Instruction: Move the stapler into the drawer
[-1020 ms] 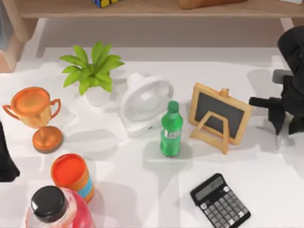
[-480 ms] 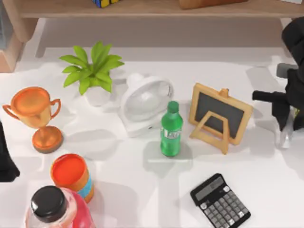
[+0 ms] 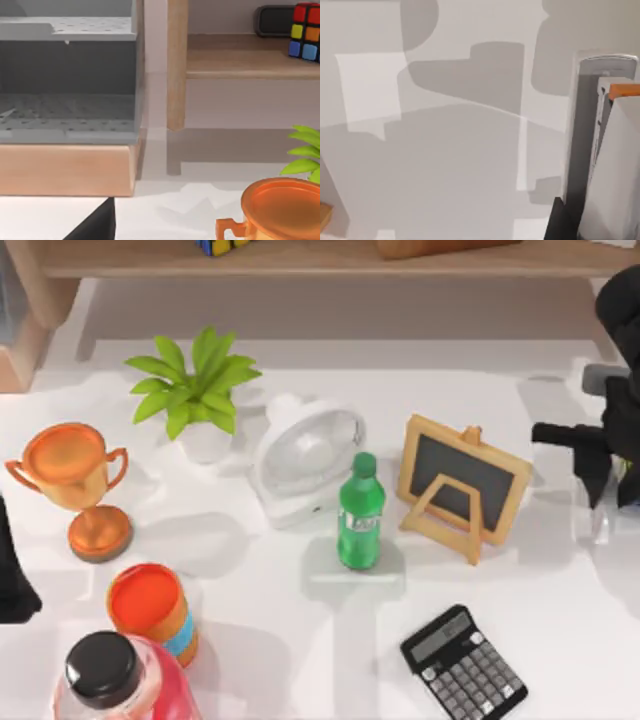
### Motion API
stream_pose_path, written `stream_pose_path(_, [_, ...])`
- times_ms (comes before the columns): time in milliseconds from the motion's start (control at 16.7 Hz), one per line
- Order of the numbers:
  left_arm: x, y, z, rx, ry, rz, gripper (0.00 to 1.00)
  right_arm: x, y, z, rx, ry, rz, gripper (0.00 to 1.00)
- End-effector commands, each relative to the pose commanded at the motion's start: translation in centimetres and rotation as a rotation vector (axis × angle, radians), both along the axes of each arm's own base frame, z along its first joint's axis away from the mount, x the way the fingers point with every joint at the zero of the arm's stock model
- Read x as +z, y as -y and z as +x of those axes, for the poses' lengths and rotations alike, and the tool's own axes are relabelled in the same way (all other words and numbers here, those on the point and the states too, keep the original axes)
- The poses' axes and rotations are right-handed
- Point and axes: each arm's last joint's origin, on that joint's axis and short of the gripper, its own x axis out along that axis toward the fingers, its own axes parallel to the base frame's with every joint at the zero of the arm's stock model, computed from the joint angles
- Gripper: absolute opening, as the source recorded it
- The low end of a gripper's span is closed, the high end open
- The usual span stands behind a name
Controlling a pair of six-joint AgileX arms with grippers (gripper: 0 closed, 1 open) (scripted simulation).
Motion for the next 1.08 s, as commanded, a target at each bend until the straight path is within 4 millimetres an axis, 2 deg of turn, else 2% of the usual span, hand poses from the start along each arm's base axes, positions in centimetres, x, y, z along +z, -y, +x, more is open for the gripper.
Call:
stream_pose_path(120, [0.0,0.0,0.0,0.000,0.000,0.000,1.00,1.4,-0.1,0.0,0.010,-0.007,0.017,0.00])
stream_pose_path(300, [0.0,0.0,0.0,0.000,0.000,0.000,1.00,4.8,0.4,0.6,0.033,0.027,0.048,0.00])
stream_pose_path(480, [0.0,0.0,0.0,0.000,0.000,0.000,1.00,9.0,2.5,2.1,0.050,0.123,0.066,0.00])
stream_pose_path(660, [0.0,0.0,0.0,0.000,0.000,0.000,1.00,12.6,6.5,3.8,0.050,0.228,0.049,0.00])
stream_pose_path(780, [0.0,0.0,0.0,0.000,0.000,0.000,1.00,13.9,9.9,4.8,0.046,0.274,0.020,0.00])
stream_pose_path(900, [0.0,0.0,0.0,0.000,0.000,0.000,1.00,14.1,13.5,6.0,0.047,0.294,-0.013,0.00])
stream_pose_path(1080, [0.0,0.0,0.0,0.000,0.000,0.000,1.00,12.2,18.6,7.7,0.067,0.278,-0.052,0.00])
